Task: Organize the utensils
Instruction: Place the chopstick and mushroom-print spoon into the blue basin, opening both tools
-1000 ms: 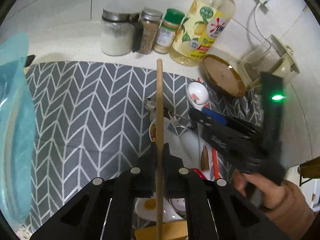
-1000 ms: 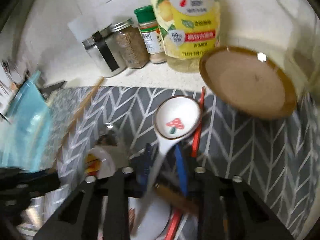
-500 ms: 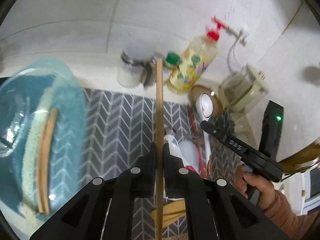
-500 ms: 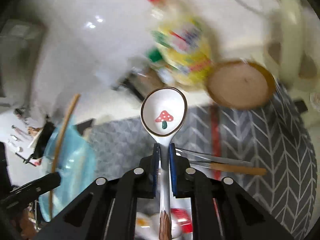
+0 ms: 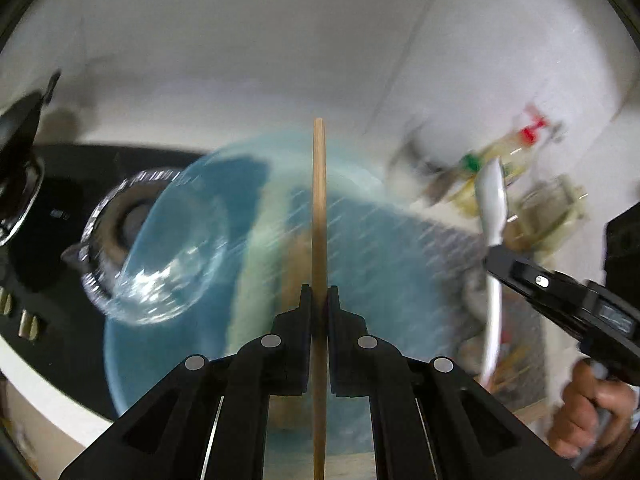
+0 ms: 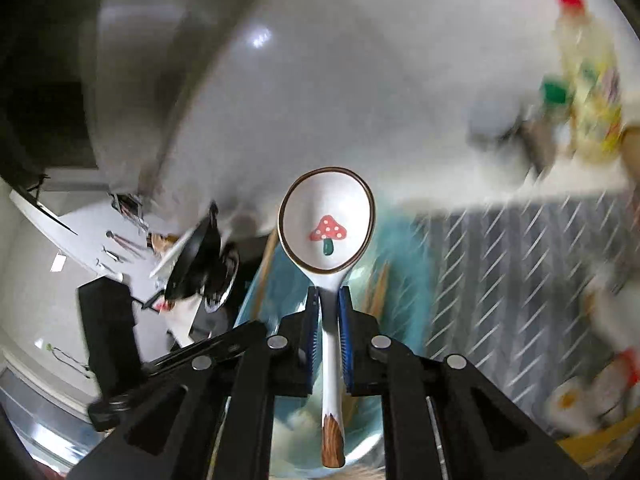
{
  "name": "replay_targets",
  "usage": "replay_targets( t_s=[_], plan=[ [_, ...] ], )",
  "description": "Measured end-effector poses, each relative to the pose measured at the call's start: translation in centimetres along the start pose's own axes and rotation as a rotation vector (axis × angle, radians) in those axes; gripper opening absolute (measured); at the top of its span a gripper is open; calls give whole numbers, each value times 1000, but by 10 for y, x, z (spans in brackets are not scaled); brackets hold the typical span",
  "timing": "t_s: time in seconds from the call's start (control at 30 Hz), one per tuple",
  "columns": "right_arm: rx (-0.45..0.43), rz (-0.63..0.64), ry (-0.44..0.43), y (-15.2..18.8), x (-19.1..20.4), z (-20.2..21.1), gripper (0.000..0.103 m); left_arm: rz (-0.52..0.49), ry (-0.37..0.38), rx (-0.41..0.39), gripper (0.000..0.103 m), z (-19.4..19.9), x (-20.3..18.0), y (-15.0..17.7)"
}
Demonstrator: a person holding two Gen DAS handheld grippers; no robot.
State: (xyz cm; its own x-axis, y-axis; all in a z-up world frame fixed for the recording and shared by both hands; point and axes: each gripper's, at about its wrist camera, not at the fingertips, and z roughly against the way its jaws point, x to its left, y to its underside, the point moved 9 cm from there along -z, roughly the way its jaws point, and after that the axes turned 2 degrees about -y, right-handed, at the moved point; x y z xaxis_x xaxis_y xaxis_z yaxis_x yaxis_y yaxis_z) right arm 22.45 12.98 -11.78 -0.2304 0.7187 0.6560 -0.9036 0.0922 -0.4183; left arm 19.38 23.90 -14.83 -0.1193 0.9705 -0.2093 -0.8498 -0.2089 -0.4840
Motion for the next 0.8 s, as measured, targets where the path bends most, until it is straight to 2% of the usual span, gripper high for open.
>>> replay_targets(
  t_s=[0.13,0.2,0.27,0.47,0.6,0.67,0.8],
  plan=[
    [129,-55,90,25,-8,-66,11,6,-1,85,8,-38,31,10],
    [195,-75,180,36,-17,-95,11,11,12,103,8,-48,36,13],
    [223,-54,264,39,-23,-111,11,9,14,115,8,-55,39,16],
    [278,-24,389,28,-34,-150,11,9,19,149,8,-63,41,24],
    [318,-5,452,30,-41,-162,12,14,-8,152,10,-61,45,27],
    [312,34,485,29,-42,-160,12,19,-28,155,14,-59,50,29],
    [238,46,408,9,-29,-130,12,20,-37,108,15,-34,44,23]
  ],
)
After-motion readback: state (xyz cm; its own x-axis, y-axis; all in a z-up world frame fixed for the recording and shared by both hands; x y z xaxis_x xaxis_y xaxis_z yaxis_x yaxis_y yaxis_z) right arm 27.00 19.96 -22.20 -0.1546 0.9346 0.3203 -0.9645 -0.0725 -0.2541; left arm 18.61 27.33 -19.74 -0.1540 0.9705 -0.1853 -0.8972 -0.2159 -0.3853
